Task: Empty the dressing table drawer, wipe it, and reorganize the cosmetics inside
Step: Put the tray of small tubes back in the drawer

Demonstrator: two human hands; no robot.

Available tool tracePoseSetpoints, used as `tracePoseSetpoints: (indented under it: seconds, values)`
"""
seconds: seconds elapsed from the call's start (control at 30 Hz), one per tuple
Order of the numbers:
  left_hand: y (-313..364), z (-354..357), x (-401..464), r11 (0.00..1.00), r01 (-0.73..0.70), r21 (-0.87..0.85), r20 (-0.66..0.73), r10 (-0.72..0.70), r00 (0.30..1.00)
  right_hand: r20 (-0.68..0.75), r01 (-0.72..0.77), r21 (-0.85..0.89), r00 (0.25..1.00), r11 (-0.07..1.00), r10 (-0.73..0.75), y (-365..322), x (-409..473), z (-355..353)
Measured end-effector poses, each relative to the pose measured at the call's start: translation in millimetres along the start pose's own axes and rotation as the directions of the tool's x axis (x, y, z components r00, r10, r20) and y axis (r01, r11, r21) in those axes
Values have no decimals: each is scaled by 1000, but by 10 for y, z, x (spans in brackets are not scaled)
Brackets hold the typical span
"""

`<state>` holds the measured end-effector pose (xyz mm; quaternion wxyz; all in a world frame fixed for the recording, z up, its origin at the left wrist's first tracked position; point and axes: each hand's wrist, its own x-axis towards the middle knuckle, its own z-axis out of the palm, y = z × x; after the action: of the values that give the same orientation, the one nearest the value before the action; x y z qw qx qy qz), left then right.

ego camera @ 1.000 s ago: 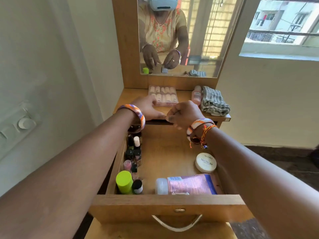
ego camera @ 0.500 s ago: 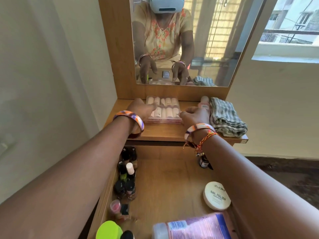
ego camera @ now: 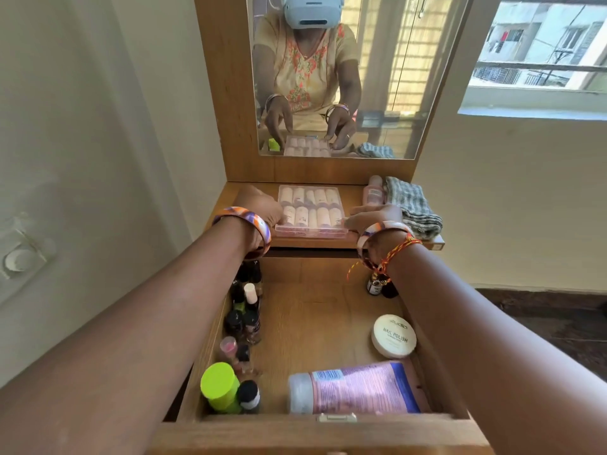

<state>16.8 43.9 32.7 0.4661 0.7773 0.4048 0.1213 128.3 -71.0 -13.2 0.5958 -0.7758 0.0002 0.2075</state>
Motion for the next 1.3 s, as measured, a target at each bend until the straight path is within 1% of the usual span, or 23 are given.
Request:
tracePoseSetpoints:
  seconds: [0.03,0.13,0.17,0.23,0.27,0.33,0.37,0.47,0.53,0.63,0.7,0.83,1.0,1.13,1.2,1.3]
  values:
    - [-31,0,-14,1000,-15,-19,-12,15,1000,-43,10,20,999,1000,-9,-4,-69,-19]
    - [-104,-25,-149,1000,-7,-11,-12,7,1000,-15,11,68,1000,998,-10,18,-294,-127]
    - [-137,-37,-185,999,-8,-32,-10,8,1000,-19,16,87,1000,996,-15,32,-378,-152]
    - [-220,-48,-257,995,17,-101,23,-15,1000,16,-7,128,1000,992,5,97,-509,-206]
    - [-264,-56,-285,990,34,-137,43,-28,999,32,2,164,999,986,-7,135,-533,-231]
    - [-325,-57,-384,990,32,-137,57,-24,998,109,-15,150,994,989,-2,232,-598,-267]
    - [-363,-43,-410,993,32,-115,58,-26,998,118,-37,136,993,990,20,263,-650,-274]
    - [-439,24,-515,990,66,-123,102,-53,993,21,-52,143,999,988,50,412,-739,-315]
    - [-499,98,-543,991,82,-106,108,-71,992,15,-64,118,998,991,62,514,-830,-327]
    - [-544,187,-649,995,70,-75,115,-61,992,19,-57,105,998,993,56,631,-889,-358]
    - [-570,232,-722,997,57,-48,105,-51,993,24,-60,72,998,996,58,681,-920,-376]
    - [-634,321,-809,997,49,66,90,-55,994,33,-57,-4,998,998,57,784,-945,-391]
    - [-741,439,-849,984,66,163,130,-88,988,-7,-16,-131,1000,991,15,888,-878,-291]
    - [-862,591,-864,970,29,241,156,-68,985,-36,8,-286,999,958,-19,993,-906,-228]
    - [-914,666,-862,965,1,262,174,-48,984,-45,16,-343,998,939,-33,1035,-910,-192]
    - [-974,729,-868,961,-2,276,194,-54,979,-50,57,-440,995,896,-88,1043,-896,-150]
